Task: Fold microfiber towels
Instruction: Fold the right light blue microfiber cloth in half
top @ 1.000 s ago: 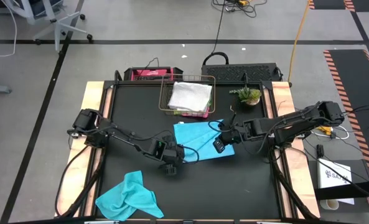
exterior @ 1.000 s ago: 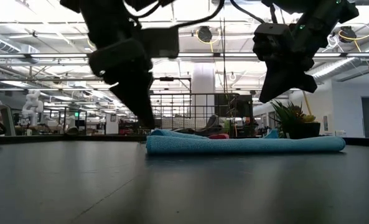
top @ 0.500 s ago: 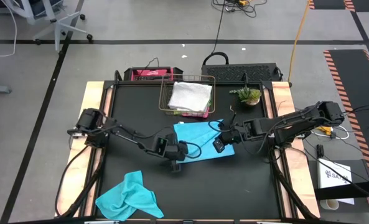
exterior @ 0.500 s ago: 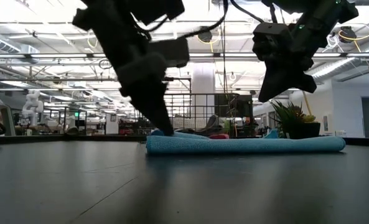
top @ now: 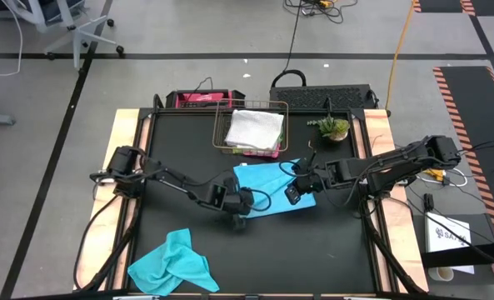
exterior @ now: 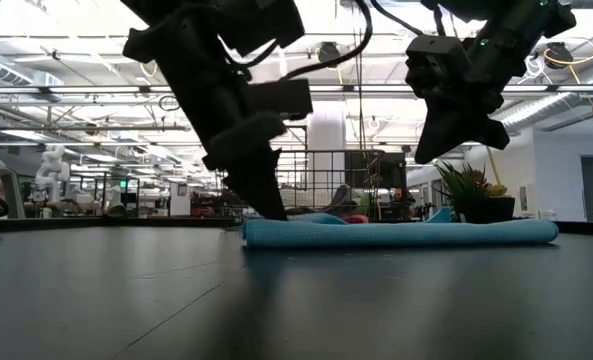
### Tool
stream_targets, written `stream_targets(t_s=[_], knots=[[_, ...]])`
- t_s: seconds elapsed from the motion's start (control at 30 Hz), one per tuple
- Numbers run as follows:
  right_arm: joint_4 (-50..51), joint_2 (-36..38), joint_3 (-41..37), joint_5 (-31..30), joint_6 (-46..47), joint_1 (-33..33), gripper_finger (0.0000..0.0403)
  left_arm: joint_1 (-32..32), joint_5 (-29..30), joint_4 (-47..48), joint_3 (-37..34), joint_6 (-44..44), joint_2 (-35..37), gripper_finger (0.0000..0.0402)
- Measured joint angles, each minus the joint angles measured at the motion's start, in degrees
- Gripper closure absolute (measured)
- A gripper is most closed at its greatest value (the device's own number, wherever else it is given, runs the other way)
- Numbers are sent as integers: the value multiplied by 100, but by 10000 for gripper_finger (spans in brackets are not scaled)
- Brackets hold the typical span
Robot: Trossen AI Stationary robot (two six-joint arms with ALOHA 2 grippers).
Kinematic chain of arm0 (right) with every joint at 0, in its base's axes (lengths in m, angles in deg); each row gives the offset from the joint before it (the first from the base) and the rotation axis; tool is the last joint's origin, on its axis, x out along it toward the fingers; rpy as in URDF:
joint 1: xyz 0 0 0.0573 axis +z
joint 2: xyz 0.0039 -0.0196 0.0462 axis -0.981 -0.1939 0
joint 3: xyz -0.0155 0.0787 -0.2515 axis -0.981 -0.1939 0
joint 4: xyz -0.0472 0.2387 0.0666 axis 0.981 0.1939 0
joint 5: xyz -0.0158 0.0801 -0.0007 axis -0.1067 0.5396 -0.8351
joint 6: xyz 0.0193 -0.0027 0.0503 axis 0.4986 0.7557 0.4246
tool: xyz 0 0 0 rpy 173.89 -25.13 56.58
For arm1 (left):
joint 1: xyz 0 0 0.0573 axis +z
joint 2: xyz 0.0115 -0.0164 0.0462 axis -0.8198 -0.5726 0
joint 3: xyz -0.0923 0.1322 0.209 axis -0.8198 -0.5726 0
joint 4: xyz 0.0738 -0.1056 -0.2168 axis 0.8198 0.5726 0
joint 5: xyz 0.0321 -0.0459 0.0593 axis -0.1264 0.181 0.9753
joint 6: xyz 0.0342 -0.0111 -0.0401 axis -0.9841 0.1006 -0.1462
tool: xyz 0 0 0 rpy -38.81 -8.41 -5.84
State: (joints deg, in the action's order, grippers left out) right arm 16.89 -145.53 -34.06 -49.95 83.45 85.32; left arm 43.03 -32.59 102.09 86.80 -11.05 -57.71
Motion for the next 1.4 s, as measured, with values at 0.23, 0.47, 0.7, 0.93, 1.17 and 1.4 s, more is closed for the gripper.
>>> stream_targets(t_s=[0.23, 0.47, 0.7, 0.93, 1.17, 1.4], knots=[[-1, 0, 0, 10, 150, 88, 403, 202, 792, 72, -4, 1, 40, 392], [-1, 0, 0, 11, 318, 250, 403, 776, 1699, 316, -4, -565, 684, 398], [105, 0, 2, -45, 323, 408, 403, 1357, 1296, 472, 0, -534, 1332, 388], [169, 0, 2, -189, 317, 425, 403, 1347, 168, 761, -7, 270, 1365, 387], [159, 0, 2, -191, 305, 411, 403, 1314, -433, 969, -11, 1324, 1154, 336], [156, 0, 2, -190, 303, 411, 403, 1318, -599, 899, -2, 1839, 1165, 274]])
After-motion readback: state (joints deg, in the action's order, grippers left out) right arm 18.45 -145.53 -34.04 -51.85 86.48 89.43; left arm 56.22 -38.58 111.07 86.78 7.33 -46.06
